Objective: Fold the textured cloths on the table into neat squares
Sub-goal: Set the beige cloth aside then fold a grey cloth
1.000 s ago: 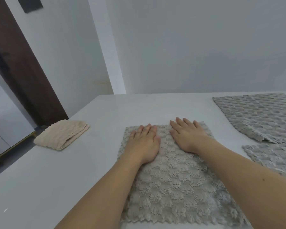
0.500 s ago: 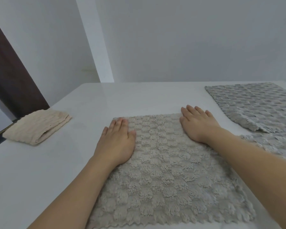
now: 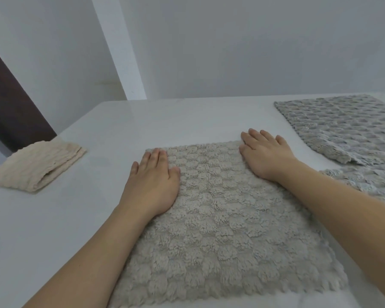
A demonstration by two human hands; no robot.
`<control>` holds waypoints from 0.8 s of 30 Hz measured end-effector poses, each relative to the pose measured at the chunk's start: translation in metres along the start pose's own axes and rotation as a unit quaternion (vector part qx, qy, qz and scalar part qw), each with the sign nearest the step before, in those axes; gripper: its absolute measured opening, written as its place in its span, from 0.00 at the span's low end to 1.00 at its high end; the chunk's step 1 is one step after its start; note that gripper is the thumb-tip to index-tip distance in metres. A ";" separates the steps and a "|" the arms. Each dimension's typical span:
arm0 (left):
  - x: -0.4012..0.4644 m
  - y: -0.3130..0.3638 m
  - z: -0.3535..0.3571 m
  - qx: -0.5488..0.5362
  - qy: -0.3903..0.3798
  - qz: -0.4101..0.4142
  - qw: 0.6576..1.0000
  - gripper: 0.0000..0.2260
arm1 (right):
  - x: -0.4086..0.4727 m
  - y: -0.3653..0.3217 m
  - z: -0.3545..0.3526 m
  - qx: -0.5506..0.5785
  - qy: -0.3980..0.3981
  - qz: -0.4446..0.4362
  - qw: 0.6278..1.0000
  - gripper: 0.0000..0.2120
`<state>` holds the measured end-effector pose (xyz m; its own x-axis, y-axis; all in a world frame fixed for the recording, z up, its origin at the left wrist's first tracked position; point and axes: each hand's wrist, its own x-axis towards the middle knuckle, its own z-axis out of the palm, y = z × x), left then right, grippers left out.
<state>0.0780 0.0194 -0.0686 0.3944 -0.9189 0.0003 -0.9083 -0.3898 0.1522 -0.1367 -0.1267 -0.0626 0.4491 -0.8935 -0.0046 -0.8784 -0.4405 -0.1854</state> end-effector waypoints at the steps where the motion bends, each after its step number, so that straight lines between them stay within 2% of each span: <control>1: 0.000 0.001 -0.001 -0.002 0.000 -0.001 1.000 0.28 | 0.000 -0.001 -0.002 0.006 0.003 -0.002 1.000 0.26; 3: -0.004 0.003 -0.003 -0.011 -0.005 0.003 1.000 0.28 | -0.004 -0.005 -0.005 0.008 0.010 0.003 1.000 0.25; 6: -0.009 0.005 -0.009 -0.007 -0.009 0.006 1.000 0.28 | -0.016 -0.020 -0.015 -0.052 0.046 0.029 0.997 0.25; 8: -0.013 0.006 -0.016 0.026 0.020 0.009 0.999 0.28 | -0.030 -0.043 -0.027 -0.046 0.064 -0.005 0.997 0.25; 11: -0.029 0.025 -0.018 0.027 0.054 0.040 0.997 0.26 | -0.064 -0.069 -0.020 0.005 0.037 -0.080 0.996 0.25; 15: -0.045 0.048 0.002 0.012 -0.015 0.069 0.997 0.26 | -0.087 -0.063 0.015 0.021 0.022 -0.059 0.998 0.26; 24: -0.046 0.036 -0.005 0.004 -0.028 0.071 0.997 0.27 | -0.085 -0.044 0.006 0.013 -0.010 -0.028 0.999 0.28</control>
<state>0.0273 0.0483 -0.0579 0.2526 -0.9669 -0.0344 -0.9557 -0.2549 0.1470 -0.1352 -0.0306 -0.0602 0.5004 -0.8657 -0.0122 -0.8474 -0.4868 -0.2121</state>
